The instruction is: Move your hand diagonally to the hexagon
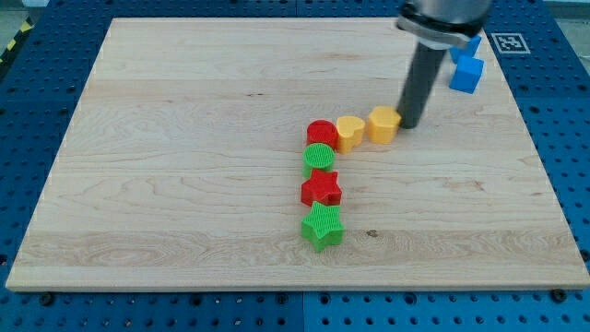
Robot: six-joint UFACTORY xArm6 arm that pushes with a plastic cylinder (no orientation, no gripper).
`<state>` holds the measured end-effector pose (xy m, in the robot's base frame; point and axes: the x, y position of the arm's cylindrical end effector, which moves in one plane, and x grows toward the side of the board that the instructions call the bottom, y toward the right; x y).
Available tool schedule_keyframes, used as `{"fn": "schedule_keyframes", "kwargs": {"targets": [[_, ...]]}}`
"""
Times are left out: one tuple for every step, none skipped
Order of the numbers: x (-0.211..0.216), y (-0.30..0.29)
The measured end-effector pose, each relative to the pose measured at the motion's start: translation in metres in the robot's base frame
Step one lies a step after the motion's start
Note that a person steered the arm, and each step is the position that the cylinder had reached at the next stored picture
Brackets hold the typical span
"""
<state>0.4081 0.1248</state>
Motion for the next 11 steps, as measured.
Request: {"fn": "schedule_keyframes", "kwargs": {"targets": [[-0.003, -0.003], [0.001, 0.016], [0.029, 0.076], [0.057, 0.087], [0.059, 0.086], [0.059, 0.086], [0.059, 0.08], [0.059, 0.078], [0.059, 0.062], [0.064, 0.062], [0.083, 0.057]]}}
